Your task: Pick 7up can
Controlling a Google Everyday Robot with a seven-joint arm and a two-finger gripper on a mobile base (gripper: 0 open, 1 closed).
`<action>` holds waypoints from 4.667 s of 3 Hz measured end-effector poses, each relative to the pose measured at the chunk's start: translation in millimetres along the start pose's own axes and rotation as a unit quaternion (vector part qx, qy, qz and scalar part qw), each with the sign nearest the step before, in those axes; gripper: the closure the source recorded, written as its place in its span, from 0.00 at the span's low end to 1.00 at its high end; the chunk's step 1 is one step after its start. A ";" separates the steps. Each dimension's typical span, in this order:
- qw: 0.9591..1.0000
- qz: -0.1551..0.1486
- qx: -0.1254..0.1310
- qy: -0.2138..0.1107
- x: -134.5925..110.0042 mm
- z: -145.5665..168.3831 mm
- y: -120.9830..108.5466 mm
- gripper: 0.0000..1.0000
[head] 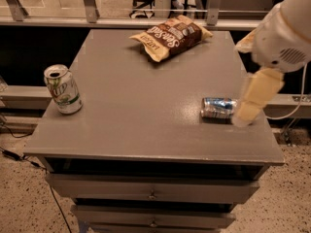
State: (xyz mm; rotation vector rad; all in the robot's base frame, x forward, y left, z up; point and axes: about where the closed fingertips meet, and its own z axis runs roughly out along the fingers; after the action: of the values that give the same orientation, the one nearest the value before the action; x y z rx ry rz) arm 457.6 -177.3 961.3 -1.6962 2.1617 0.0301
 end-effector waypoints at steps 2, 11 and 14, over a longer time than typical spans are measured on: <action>0.987 0.011 -0.047 -0.150 -115.2 76.9 -5.1 0.00; 0.873 -0.001 -0.145 -0.465 -360.1 178.1 23.7 0.00; 0.881 0.047 -0.139 -0.450 -368.9 198.7 36.8 0.64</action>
Offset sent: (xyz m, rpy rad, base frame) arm 0.0789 0.2226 -0.0444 0.5362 0.0360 0.1369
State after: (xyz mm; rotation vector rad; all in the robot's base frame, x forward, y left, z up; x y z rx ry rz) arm 550.7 225.9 885.9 -1.2928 1.5404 0.9925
